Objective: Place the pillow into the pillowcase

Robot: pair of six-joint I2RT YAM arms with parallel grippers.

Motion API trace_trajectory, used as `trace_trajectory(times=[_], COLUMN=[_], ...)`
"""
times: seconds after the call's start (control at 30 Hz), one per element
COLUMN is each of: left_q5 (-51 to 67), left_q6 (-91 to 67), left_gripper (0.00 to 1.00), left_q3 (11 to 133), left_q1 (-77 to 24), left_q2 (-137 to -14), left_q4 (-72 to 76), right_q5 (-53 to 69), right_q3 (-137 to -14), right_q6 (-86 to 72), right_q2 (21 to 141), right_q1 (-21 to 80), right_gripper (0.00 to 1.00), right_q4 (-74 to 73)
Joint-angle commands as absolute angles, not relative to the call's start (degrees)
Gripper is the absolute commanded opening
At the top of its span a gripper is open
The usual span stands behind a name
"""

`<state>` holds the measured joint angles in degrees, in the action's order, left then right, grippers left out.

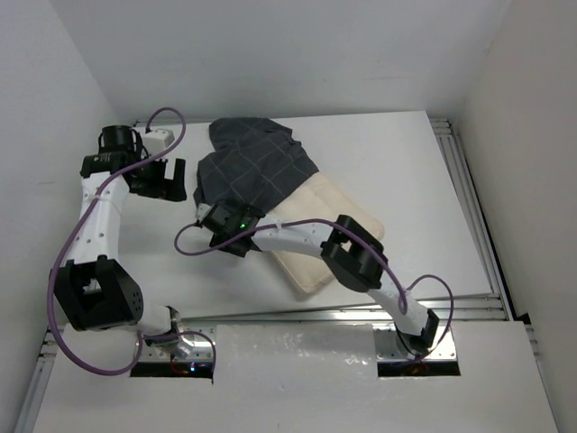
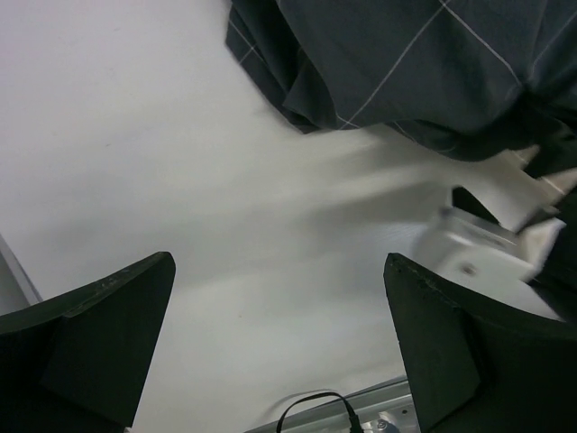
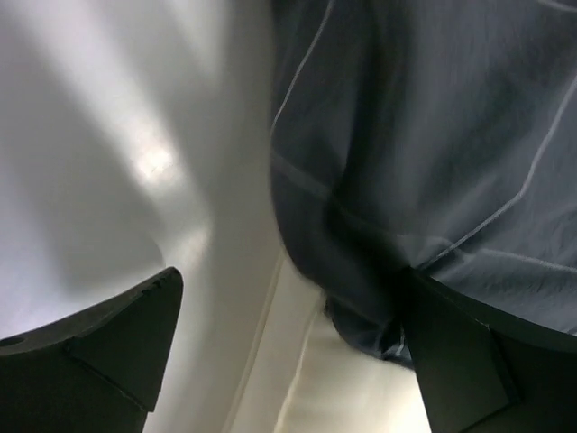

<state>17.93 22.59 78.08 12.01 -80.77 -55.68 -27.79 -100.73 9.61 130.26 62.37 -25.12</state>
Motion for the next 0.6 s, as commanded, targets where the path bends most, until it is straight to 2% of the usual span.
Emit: trace_trajectory(times=[0.0,0.2,0.3,0.33,0.37,0.4,0.5,0.53,0.57], left_q5=[21.4,20.2,20.6,21.0,21.2,21.4,21.6,20.8,20.5], left_q6=[22.9,23.4,23.3,23.3,23.3,23.4,24.5,24.8,24.9], left_gripper=[1.00,1.00,1.00,1.00,1.00,1.00,0.97,0.95,0.88], left_q3=[77.4,75.6,75.4,75.5,75.6,75.3,73.0,71.2,70.3], left_q1=[12.8,12.7,12.7,12.7,12.8,12.7,12.7,12.7,12.8], left_q2=[-79.8,-80.2,-80.2,-80.2,-80.1,-80.1,-80.1,-80.1,-80.2], left_q4=[-54.4,-54.6,-54.6,-54.6,-54.8,-54.8,-54.1,-53.8,-53.3], right_q5=[-42.8,-49.9,-48.3,-46.7,-46.0,-45.8,-43.9,-41.7,-40.1], right_q3=[-107.7,-110.5,-110.4,-110.8,-111.4,-111.5,-113.5,-114.9,-118.6], right_q6=[6.8,4.0,3.2,2.8,2.0,1.6,1.3,0.6,0.4], right_q2=[136.8,142.2,143.6,143.9,143.9,143.4,140.8,139.9,139.0], right_q1=[61.4,58.9,58.5,58.6,58.5,58.6,58.5,58.6,58.6], right_gripper=[0.99,0.96,0.61,0.37,0.21,0.00,0.00,0.00,0.00], right_q4=[-30.5,-33.5,-33.9,-34.5,-35.8,-36.0,-36.6,-38.4,-38.8])
